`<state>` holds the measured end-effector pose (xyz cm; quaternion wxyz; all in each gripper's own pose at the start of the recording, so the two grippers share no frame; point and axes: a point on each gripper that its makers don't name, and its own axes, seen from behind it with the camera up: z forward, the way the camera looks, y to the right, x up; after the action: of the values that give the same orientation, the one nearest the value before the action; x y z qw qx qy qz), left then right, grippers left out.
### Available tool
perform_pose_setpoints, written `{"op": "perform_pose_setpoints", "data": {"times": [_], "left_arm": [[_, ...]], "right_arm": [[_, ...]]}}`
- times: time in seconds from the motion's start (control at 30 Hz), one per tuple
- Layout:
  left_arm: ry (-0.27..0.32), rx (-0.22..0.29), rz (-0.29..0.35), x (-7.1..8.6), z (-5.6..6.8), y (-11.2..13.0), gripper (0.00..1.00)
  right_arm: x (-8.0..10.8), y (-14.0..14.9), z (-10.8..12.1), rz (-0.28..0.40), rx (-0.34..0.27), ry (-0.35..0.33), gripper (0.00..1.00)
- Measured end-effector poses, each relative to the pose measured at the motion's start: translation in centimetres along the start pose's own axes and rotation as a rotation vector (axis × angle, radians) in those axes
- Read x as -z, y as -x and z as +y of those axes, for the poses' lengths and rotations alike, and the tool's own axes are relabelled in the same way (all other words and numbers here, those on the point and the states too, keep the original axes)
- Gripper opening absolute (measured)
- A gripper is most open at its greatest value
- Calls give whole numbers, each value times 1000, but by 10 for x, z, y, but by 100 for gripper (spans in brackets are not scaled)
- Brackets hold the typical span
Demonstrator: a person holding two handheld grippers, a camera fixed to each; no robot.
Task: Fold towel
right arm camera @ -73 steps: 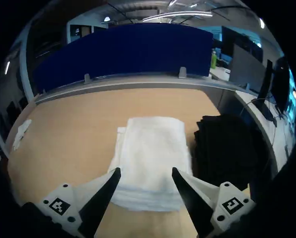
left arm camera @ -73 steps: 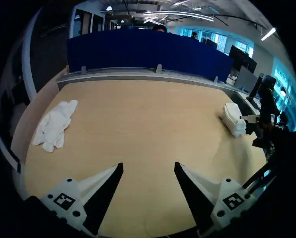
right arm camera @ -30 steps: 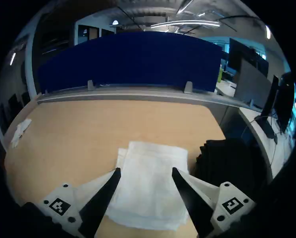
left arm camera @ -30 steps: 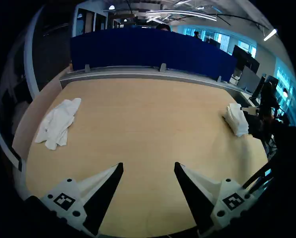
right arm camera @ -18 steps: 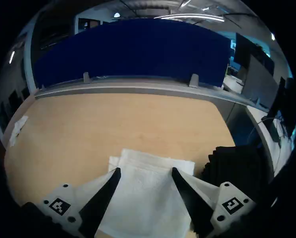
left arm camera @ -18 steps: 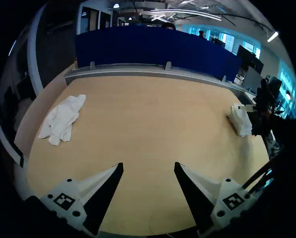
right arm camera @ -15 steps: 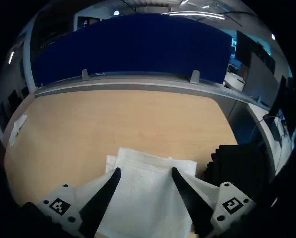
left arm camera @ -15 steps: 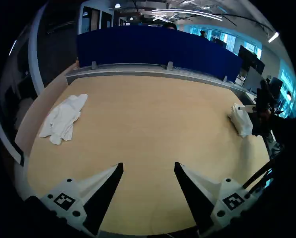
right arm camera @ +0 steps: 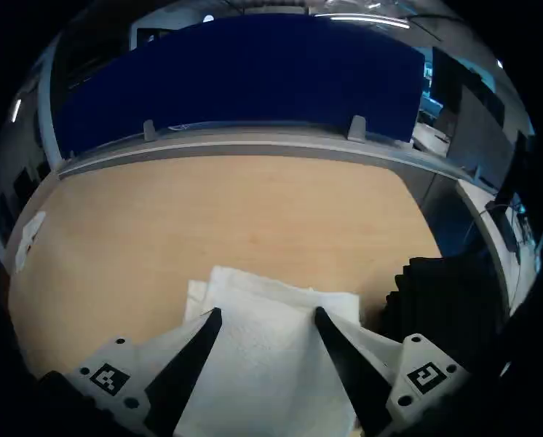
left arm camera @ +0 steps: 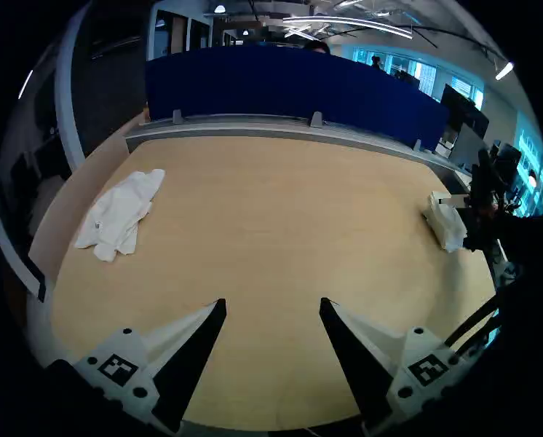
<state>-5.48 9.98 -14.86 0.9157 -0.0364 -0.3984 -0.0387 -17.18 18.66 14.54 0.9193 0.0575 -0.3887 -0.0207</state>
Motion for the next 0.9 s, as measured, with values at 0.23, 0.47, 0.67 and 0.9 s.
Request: {"op": "perform_pose_setpoints", "data": {"times": [0.23,0.47,0.67,0.9], "left_arm": [[16,-8,13,0,-2,-5,96],[37,-1,31,0,-4,-9,95],[50,-11,49,-1,-6,-15,95],[71,-13,82,2,-7,-24,95]], "right_arm": [[35,-19,-1,70,13,18,100],[62,-12,-2,85,-6,38,100],[79,7,-12,66,-21,42,100],[118,21,-35,105,-34,46,100]]}}
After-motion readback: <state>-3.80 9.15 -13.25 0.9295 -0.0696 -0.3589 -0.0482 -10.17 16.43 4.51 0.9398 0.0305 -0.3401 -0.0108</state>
